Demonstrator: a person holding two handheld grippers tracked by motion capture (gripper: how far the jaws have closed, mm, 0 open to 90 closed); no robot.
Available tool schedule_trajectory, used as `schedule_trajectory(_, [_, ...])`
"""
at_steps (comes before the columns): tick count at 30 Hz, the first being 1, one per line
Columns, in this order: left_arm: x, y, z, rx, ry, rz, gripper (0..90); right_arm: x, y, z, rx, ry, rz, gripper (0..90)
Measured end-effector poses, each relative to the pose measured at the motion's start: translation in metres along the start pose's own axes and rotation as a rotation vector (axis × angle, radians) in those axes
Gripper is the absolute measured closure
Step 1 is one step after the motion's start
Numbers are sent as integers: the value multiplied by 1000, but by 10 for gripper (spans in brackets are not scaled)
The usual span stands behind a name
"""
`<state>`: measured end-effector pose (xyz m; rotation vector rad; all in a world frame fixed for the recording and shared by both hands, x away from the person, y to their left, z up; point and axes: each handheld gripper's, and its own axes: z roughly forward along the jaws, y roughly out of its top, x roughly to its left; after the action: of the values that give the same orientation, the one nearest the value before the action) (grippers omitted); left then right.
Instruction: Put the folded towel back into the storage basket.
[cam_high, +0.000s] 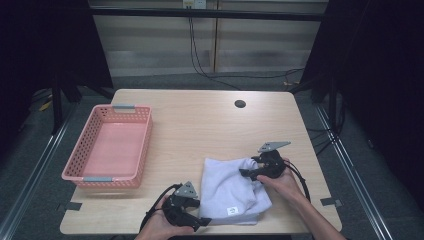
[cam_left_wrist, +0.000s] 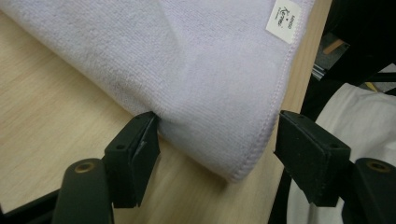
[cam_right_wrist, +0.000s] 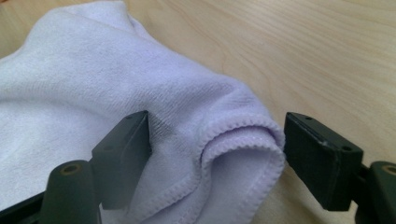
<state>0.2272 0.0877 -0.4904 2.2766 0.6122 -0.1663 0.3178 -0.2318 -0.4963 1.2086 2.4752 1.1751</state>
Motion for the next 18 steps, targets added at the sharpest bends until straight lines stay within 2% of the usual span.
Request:
schedule_trajectory(5, [-4, 0, 5, 5, 14, 15, 277, -3, -2, 4, 30, 35, 14, 227])
schedule_trajectory(7, [-7, 1, 7, 8, 35, 42, 275, -3, -2, 5, 33, 47, 20, 238])
schedule_trajectory(10, [-9, 3, 10, 2, 40, 35, 312, -2, -2, 6, 42, 63, 16, 258])
schedule_trajectory(13, [-8, 3, 9, 0, 65, 46, 406, 1, -2, 5, 45, 83, -9, 350])
schedule_trajectory(16, [-10, 4, 8, 24, 97, 95, 472, 4, -2, 5, 56, 89, -13, 430])
schedule_trajectory(18, [-13, 5, 9, 44, 81, 119, 500, 5, -2, 5, 58, 89, -19, 457])
